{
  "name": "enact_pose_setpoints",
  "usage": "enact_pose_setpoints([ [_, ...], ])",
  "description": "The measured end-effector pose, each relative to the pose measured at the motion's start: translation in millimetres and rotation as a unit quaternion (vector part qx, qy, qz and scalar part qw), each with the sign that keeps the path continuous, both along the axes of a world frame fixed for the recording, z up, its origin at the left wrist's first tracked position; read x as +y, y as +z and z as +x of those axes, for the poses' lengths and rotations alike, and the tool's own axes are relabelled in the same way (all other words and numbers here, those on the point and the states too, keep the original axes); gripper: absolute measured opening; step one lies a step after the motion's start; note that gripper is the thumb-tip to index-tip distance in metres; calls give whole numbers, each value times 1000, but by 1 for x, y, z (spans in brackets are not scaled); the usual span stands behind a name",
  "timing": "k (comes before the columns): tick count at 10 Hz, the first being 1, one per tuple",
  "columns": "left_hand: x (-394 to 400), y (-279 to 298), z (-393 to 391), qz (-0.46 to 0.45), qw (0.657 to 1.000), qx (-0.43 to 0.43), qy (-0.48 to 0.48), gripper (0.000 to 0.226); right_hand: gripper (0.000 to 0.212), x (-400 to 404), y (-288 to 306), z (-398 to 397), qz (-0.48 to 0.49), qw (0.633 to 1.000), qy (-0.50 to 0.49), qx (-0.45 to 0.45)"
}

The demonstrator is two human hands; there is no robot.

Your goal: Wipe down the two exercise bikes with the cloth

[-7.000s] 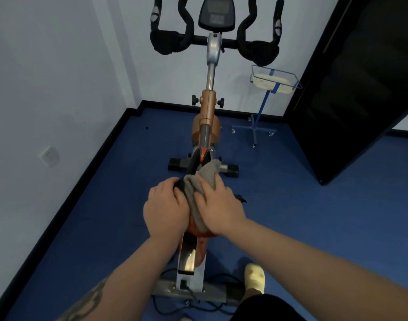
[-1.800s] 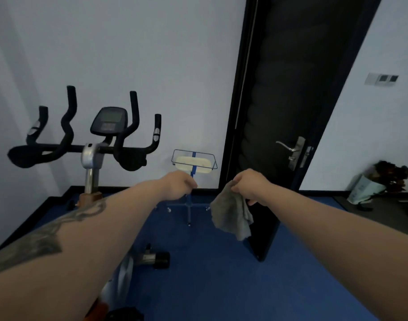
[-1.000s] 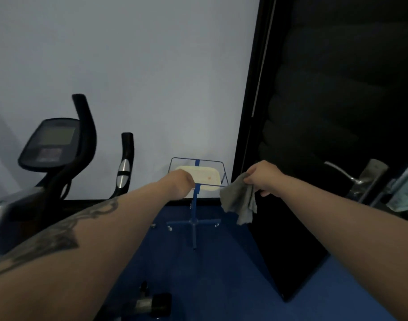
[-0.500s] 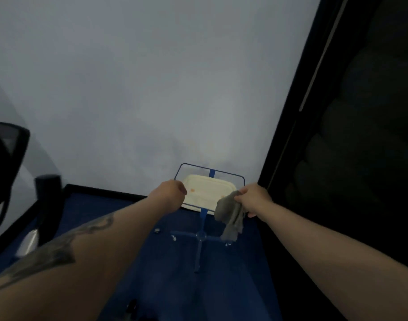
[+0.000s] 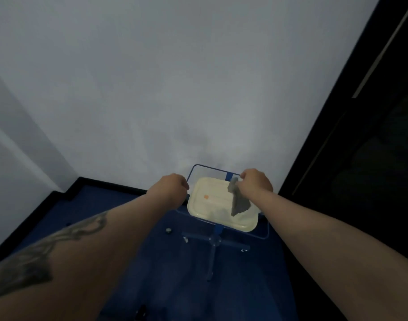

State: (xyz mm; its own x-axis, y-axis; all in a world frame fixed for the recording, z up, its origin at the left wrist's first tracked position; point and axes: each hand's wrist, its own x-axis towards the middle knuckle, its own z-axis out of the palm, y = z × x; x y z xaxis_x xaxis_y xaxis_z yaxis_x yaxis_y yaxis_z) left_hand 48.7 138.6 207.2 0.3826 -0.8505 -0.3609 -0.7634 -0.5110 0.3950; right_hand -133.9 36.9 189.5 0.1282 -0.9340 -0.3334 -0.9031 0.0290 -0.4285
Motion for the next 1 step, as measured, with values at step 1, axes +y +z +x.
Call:
enact_pose_setpoints([
  [1,-9,5,-1,-13,1000,12,9,35,27,1,6,1,-13,1000,16,2],
])
